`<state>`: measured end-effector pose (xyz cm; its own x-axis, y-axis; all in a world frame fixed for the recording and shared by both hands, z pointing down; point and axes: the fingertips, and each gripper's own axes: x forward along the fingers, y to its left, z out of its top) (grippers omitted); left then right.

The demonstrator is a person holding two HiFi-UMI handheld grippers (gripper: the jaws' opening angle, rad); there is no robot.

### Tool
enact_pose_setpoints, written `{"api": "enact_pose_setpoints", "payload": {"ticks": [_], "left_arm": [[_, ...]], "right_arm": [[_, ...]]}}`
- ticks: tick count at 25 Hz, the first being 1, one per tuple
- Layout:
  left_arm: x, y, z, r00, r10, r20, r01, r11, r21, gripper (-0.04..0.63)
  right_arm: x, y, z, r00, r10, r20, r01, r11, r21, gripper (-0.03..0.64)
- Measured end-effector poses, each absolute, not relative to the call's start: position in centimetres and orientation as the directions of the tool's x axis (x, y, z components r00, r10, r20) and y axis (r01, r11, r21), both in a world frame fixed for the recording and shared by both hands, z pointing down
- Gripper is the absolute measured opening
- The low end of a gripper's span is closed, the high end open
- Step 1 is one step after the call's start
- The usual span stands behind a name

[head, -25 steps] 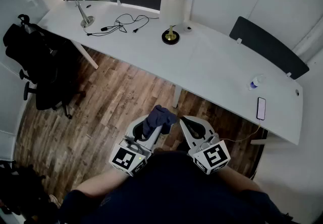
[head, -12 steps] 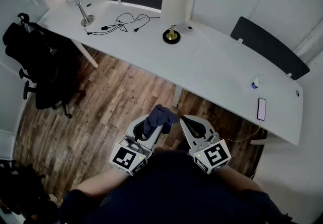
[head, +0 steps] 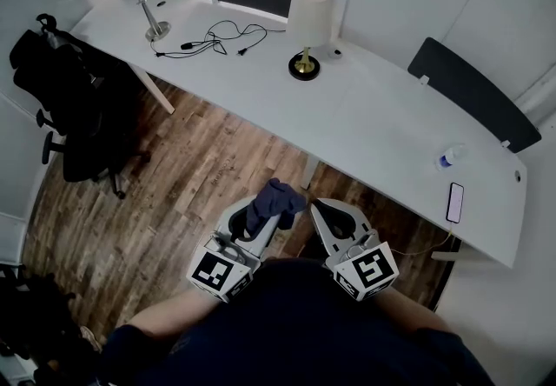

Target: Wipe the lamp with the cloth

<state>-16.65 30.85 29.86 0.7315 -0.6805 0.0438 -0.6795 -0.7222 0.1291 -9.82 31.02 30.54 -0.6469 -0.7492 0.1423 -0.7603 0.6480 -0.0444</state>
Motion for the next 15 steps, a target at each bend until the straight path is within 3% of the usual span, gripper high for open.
{"api": "enact_pose_setpoints", "payload": {"ticks": [15], "left_arm": [[-10.9,16.2,30.5,0.636,-0.766,0.091,-0.77,-0.625,0.125,0.118]], "right_arm": [[-4.3,15.2,31.1,-0.747,-0.648,0.148,-0.661,0.747,-0.067,0.009]]}}
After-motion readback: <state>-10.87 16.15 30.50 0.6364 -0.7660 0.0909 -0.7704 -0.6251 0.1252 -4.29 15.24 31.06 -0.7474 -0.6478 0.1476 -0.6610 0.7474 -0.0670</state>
